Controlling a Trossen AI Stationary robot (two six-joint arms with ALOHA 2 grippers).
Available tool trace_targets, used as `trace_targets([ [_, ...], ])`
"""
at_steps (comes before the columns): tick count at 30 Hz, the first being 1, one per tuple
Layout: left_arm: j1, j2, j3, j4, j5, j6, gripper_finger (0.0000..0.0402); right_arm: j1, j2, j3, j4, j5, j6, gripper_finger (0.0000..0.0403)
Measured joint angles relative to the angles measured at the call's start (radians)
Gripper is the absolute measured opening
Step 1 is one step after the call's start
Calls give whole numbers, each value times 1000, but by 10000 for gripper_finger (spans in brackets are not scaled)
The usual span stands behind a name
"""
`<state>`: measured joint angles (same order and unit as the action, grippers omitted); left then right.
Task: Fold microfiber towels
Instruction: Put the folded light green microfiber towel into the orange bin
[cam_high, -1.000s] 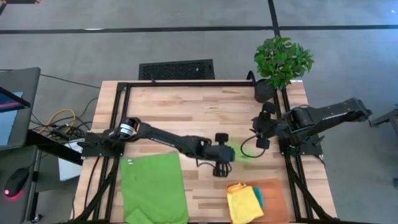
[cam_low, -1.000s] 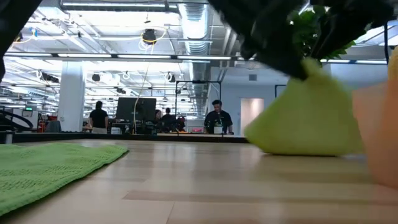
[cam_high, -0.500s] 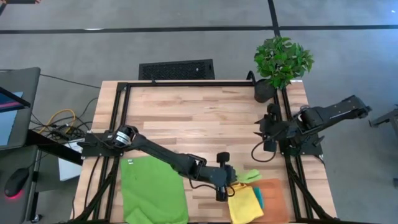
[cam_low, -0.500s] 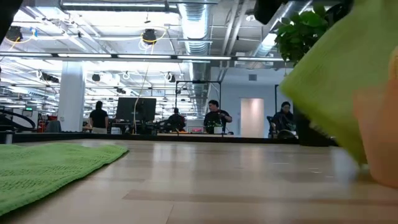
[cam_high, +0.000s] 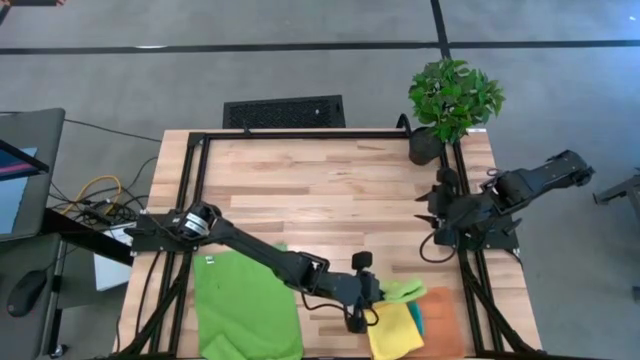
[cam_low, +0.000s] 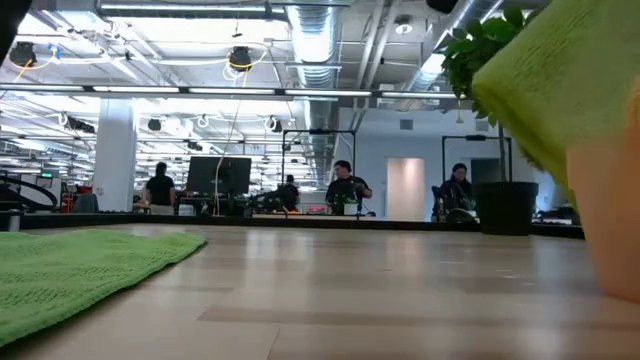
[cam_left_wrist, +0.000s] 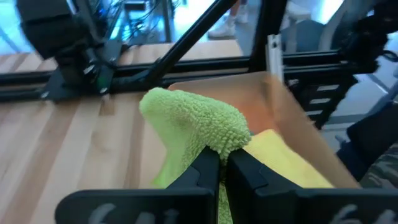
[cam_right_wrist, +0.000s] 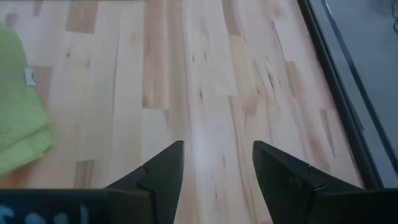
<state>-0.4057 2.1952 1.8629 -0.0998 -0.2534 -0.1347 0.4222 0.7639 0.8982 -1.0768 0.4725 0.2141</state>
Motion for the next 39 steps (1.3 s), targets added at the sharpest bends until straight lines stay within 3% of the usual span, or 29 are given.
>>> trace_targets([
  [8, -31, 4, 0, 18, 4, 7, 0, 32, 1, 0, 0, -1, 48, 216],
  [13, -48, 79, 12, 151, 48, 51, 0, 58, 1, 0, 11, 0, 69, 216],
  [24, -82, 255, 199, 137, 49, 44, 0, 115, 0, 0, 12, -1, 138, 216],
  [39, -118, 327, 237, 87, 179, -50, 0, 160, 0, 0, 15, 0, 154, 216],
])
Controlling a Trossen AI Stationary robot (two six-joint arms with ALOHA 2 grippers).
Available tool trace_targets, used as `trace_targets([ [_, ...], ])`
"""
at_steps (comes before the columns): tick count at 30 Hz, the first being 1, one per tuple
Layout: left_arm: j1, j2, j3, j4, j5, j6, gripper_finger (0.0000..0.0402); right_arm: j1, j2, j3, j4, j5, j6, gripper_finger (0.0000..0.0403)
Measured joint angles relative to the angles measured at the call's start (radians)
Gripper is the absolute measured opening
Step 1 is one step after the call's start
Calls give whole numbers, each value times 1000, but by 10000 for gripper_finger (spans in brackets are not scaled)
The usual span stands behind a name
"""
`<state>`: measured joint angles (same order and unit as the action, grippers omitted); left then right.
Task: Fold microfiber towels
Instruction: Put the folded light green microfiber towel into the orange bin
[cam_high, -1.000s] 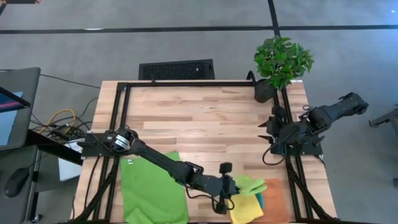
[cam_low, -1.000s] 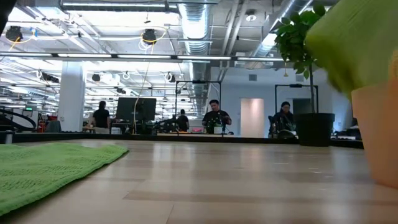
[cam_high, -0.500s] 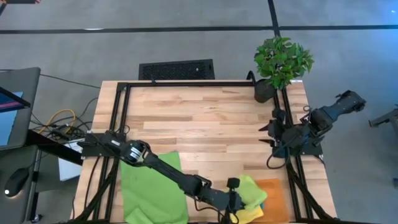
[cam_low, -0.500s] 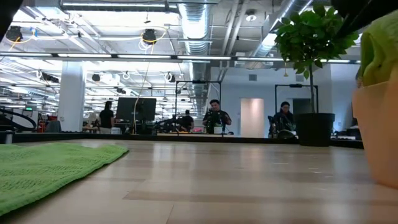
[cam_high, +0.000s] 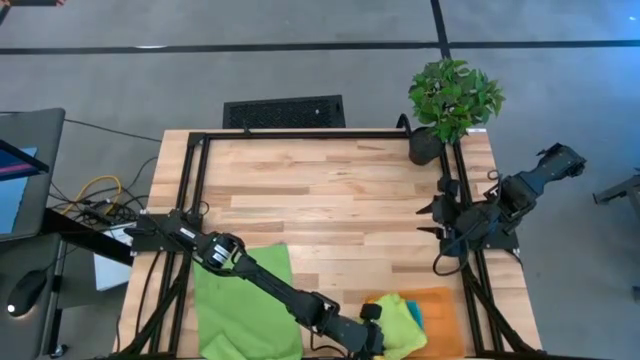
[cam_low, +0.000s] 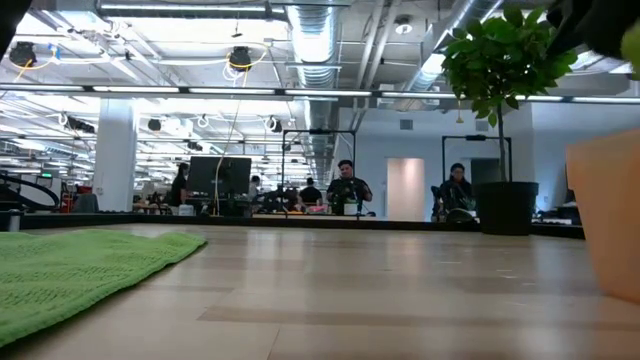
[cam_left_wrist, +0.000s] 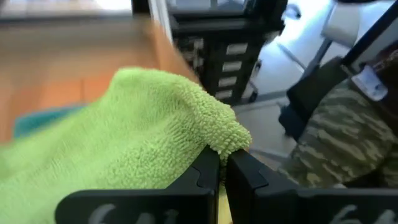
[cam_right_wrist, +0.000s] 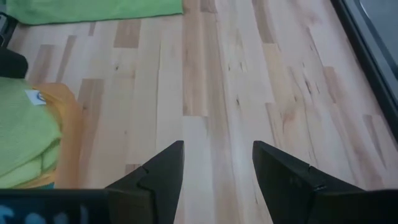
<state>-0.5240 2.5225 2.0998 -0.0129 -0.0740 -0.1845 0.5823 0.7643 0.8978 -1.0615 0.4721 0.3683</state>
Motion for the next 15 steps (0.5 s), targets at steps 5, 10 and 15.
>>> trace_targets([
  [5, 7, 0, -1, -32, -49, -67, 6, 0, 0, 0, 0, 0, 0, 216],
  [10, 22, 0, -1, -53, -61, -132, 27, 0, 0, 0, 0, 0, 0, 216],
  [15, 26, 0, -1, -60, -62, -123, 57, 0, 0, 0, 0, 0, 0, 216],
])
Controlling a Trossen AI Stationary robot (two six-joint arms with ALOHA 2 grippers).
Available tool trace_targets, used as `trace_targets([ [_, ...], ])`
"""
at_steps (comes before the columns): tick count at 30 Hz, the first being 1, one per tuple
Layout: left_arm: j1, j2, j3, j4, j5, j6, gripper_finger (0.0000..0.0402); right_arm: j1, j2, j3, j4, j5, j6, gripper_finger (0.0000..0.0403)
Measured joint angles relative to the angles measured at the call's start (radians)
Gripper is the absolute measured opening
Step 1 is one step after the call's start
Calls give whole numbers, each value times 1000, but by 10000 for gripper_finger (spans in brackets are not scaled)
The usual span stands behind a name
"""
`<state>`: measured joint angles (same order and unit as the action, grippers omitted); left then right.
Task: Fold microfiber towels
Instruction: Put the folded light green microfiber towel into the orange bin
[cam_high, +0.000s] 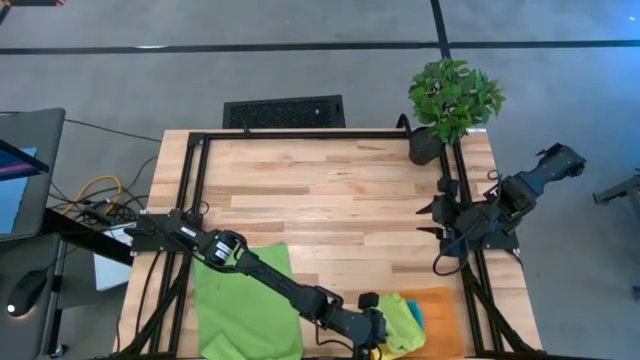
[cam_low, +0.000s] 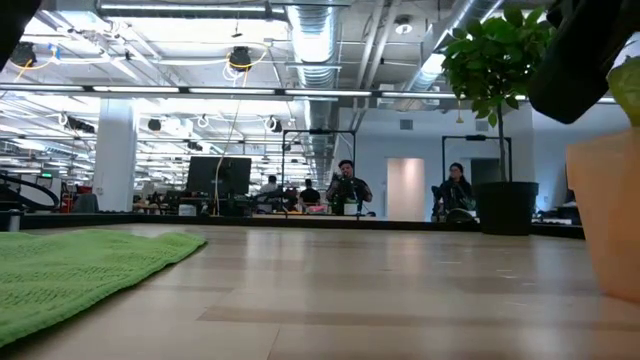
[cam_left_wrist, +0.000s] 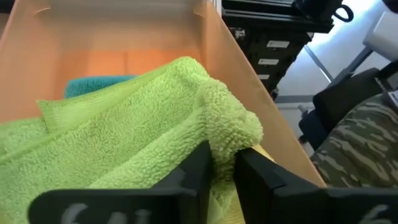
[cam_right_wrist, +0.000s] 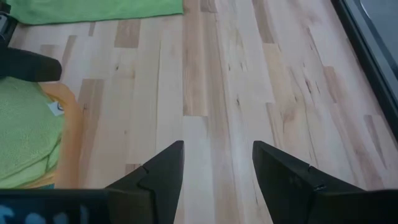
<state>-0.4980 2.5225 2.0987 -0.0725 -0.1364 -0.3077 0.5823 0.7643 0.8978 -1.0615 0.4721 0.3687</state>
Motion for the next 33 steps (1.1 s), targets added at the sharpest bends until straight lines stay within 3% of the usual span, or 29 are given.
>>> trace_targets([
  [12, 8, 0, 0, -21, 30, -18, 156, 0, 0, 0, 0, 0, 0, 216],
  [24, 30, -44, 0, -47, 25, 46, 163, 0, 0, 0, 0, 0, -2, 216],
  [33, 33, -164, 0, -243, -140, 142, 163, 0, 0, 0, 0, 0, -10, 216],
])
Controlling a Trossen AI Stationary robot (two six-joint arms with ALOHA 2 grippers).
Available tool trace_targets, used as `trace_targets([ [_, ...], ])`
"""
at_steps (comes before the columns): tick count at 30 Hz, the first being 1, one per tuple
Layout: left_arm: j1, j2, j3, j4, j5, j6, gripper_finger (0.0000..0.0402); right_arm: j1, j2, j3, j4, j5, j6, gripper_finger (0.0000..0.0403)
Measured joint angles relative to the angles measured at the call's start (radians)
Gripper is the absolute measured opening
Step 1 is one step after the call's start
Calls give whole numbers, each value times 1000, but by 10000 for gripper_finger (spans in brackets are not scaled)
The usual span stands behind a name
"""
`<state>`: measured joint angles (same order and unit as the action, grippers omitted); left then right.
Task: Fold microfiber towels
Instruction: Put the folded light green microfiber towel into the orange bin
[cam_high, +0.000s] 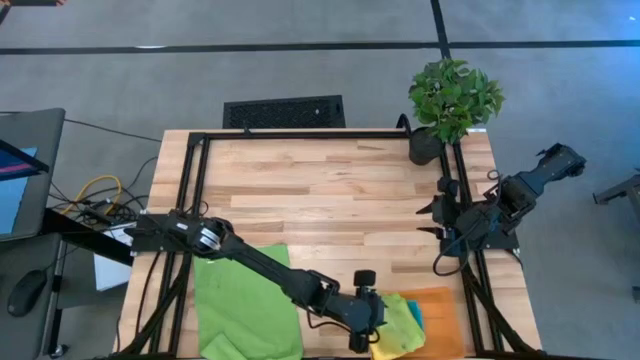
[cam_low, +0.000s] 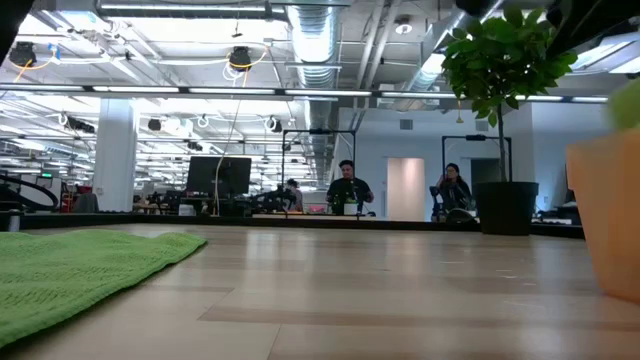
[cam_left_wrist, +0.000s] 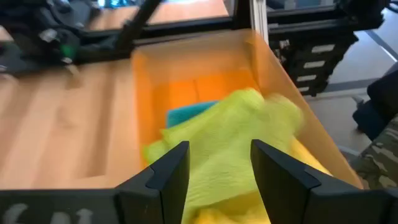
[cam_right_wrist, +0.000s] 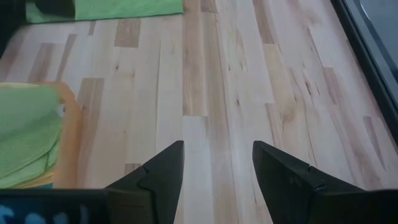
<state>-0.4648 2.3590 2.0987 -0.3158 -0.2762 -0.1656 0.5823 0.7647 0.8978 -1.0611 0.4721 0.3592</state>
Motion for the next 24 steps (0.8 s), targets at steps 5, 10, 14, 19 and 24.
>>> trace_targets([
  [5, 0, -48, 0, -95, -15, 8, 163, 0, 0, 0, 0, 0, 0, 216],
  [10, -2, -85, 0, -238, -25, -5, 163, 0, 0, 0, 7, -2, 0, 216],
  [14, -3, -97, 0, -373, -25, -12, 162, 0, 4, 0, 61, -55, -1, 216],
  [19, -3, -134, 0, -590, -101, -57, 162, 12, 53, -42, 177, -154, -52, 216],
  [24, -7, -166, 0, -830, -175, -197, 162, 51, 166, -93, 270, -188, -51, 216],
])
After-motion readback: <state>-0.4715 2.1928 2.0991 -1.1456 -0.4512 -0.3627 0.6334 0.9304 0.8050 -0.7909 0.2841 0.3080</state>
